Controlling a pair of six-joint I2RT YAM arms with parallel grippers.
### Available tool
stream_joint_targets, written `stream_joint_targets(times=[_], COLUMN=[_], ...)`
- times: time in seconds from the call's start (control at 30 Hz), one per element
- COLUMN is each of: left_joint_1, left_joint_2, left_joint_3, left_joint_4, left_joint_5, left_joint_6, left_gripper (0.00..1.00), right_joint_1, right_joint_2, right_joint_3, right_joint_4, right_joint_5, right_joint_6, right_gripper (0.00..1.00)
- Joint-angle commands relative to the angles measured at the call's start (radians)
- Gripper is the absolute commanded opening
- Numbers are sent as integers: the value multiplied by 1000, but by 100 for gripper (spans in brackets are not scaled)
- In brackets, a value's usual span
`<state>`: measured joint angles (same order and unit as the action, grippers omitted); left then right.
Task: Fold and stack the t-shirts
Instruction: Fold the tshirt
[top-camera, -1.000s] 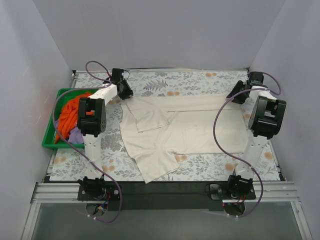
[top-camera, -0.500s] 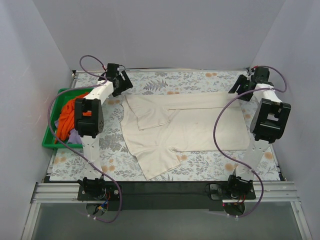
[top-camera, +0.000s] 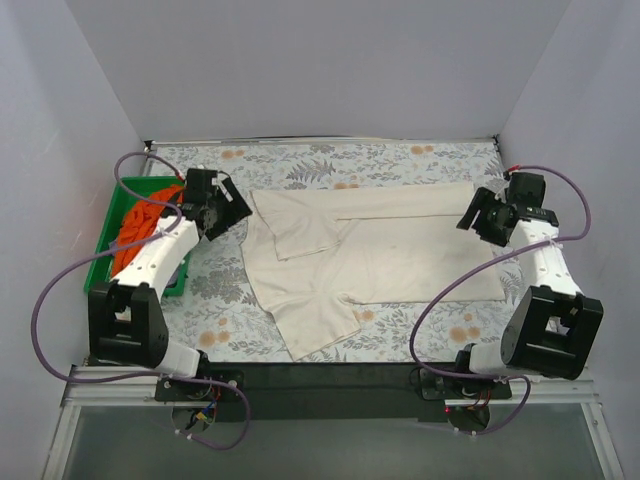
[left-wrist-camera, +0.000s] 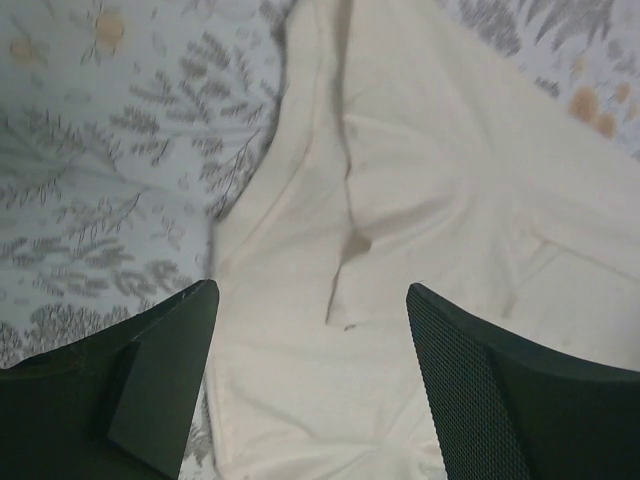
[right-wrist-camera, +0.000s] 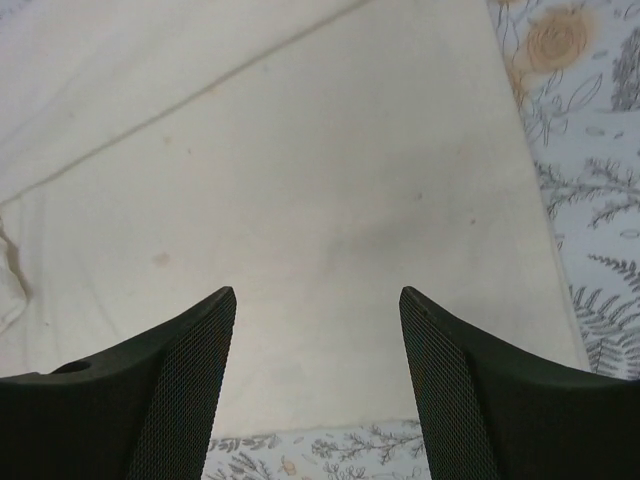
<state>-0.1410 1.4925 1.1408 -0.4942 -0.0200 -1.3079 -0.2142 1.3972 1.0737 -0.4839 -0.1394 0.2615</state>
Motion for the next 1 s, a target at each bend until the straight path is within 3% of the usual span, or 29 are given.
stream_joint_targets(times=[0.0,0.13,0.17,0.27,0.33,0.67,0.97], left_joint_1=[-46,-159,-236,-308,-312,-313,-312], left_joint_2=[-119,-144,-115,-54,0,167,255], left_joint_3=[-145,-136,-122,-81,-55,-18,-6], left_joint_4=[-70,-122,-121,-99,-98,-18,-7], left_joint_5=[-18,-49,-90,-119,-121,-109,-107], left_joint_6=[-63,-106,-88,-36,-11,-68,-80], left_gripper=[71,66,64,55,48,34,30], right_joint_1=[60,142,159,202,213,246,246], right_joint_2=[-43,-58,-63,-90,-113,-164,-176], right_joint_3=[-69,-122,-145,-175,-175,-218,-225], right_joint_4=[-45,-82,-81,-78,-76,-65,-65], right_joint_5=[46,11,26,23,-14,-34,-28], right_joint_6=[19,-7,-17,-28,-50,-56,-74], right_gripper=[62,61,60,60,60,60,60])
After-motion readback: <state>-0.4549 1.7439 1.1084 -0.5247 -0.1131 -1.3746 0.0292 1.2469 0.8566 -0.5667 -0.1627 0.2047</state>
